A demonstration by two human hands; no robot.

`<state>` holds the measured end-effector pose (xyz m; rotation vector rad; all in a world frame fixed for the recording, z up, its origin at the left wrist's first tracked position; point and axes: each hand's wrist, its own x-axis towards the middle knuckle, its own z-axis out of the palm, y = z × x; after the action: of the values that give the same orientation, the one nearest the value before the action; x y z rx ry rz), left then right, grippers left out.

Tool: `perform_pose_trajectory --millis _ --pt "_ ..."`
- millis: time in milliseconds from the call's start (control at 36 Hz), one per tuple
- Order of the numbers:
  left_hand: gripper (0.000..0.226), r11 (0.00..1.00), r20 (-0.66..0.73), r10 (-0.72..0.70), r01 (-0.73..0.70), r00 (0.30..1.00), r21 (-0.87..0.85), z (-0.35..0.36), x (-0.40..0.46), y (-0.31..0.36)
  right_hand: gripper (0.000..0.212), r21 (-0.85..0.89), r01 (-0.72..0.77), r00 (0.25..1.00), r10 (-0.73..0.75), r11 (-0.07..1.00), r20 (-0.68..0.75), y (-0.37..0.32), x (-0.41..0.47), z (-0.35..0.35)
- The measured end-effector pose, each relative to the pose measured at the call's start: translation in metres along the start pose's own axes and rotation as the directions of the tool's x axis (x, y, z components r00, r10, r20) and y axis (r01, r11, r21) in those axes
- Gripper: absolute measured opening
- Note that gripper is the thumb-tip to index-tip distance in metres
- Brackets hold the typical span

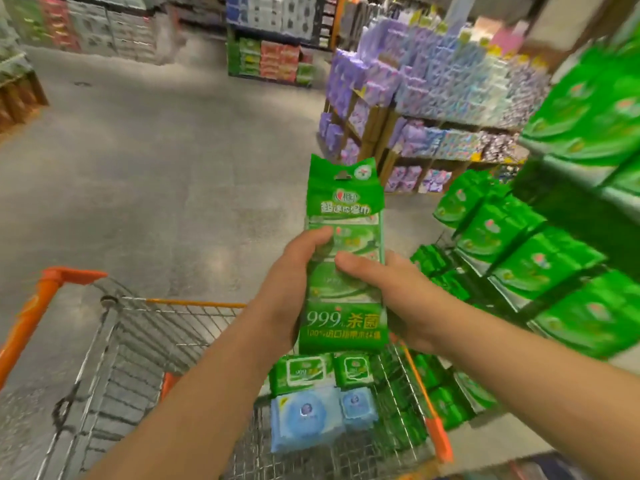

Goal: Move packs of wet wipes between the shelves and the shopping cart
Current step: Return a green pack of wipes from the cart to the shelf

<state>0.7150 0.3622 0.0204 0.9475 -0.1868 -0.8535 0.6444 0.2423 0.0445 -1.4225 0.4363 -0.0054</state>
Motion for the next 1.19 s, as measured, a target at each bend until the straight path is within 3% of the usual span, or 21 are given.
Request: perform_pose_trajectory --millis 250,389,472,528,556,611,639,667,722,778,861,917,972,1000,1056,1083,1167,1194 --pt "0.055 0.968 0.28 -0.075 0.003 0.957 0.25 0.102 -0.028 -0.031 0.048 0.148 0.163 0.953 -0.117 0.976 -0.279 -0.013 -0.126 -0.071" --pt "0.118 0.922 0.47 -0.183 -0.015 0.863 0.386 0.173 -0.047 -0.067 0.062 0.216 0.281 0.881 -0.163 0.935 -0.444 -0.002 -0.208 -0.109" --pt "0.103 0.935 0.549 -0.278 0.091 0.788 0.344 0.206 -0.068 -0.103 0.059 0.232 0.358 0.835 -0.199 0.904 -0.513 0.007 -0.261 -0.128" --pt "0.094 0.918 0.588 -0.263 0.01 0.765 0.397 0.226 -0.08 -0.126 0.058 0.228 0.388 0.804 -0.208 0.893 -0.557 0.014 -0.298 -0.141" --pt "0.084 0.938 0.664 -0.197 -0.058 0.721 0.342 0.234 -0.083 -0.135 0.058 0.219 0.398 0.787 -0.209 0.891 -0.58 0.017 -0.316 -0.147" --pt "0.039 0.963 0.736 -0.233 0.043 0.636 0.267 0.257 -0.083 -0.16 0.056 0.208 0.418 0.75 -0.207 0.884 -0.628 0.025 -0.353 -0.159" --pt "0.028 0.959 0.75 -0.241 0.033 0.615 0.281 0.265 -0.091 -0.169 0.055 0.206 0.427 0.732 -0.202 0.881 -0.65 0.029 -0.371 -0.164" --pt "0.027 0.947 0.737 -0.261 0.017 0.623 0.321 0.278 -0.102 -0.179 0.054 0.203 0.435 0.714 -0.199 0.877 -0.672 0.034 -0.39 -0.17" --pt "0.05 0.912 0.74 -0.339 0.01 0.581 0.41 0.308 -0.14 -0.198 0.055 0.196 0.453 0.678 -0.193 0.87 -0.709 0.043 -0.426 -0.179" --pt "0.071 0.888 0.713 -0.455 0.206 0.534 0.412 0.34 -0.178 -0.213 0.056 0.193 0.464 0.632 -0.171 0.864 -0.756 0.052 -0.462 -0.188" --pt "0.052 0.893 0.777 -0.45 0.246 0.44 0.378 0.366 -0.215 -0.243 0.062 0.17 0.478 0.565 -0.153 0.862 -0.811 0.065 -0.513 -0.198" --pt "0.048 0.878 0.759 -0.473 0.172 0.448 0.446 0.392 -0.23 -0.261 0.057 0.151 0.48 0.514 -0.138 0.864 -0.847 0.073 -0.545 -0.203" --pt "0.045 0.889 0.812 -0.456 0.136 0.364 0.438 0.413 -0.239 -0.277 0.054 0.133 0.476 0.469 -0.123 0.869 -0.875 0.082 -0.576 -0.207" --pt "0.051 0.905 0.832 -0.422 0.105 0.361 0.413 0.426 -0.249 -0.284 0.054 0.126 0.48 0.449 -0.119 0.868 -0.885 0.086 -0.592 -0.208" --pt "0.095 0.895 0.824 -0.393 -0.034 0.408 0.444 0.447 -0.266 -0.299 0.057 0.121 0.488 0.414 -0.107 0.864 -0.904 0.093 -0.619 -0.21" --pt "0.106 0.872 0.783 -0.441 0.002 0.438 0.49 0.458 -0.276 -0.308 0.057 0.119 0.49 0.399 -0.1 0.863 -0.912 0.096 -0.632 -0.211" --pt "0.06 0.839 0.783 -0.544 0.198 0.301 0.506 0.454 -0.304 -0.34 0.053 0.107 0.479 0.354 -0.079 0.872 -0.932 0.104 -0.668 -0.213" --pt "0.053 0.84 0.803 -0.539 0.23 0.254 0.491 0.455 -0.31 -0.348 0.05 0.101 0.478 0.338 -0.077 0.872 -0.938 0.105 -0.678 -0.213"
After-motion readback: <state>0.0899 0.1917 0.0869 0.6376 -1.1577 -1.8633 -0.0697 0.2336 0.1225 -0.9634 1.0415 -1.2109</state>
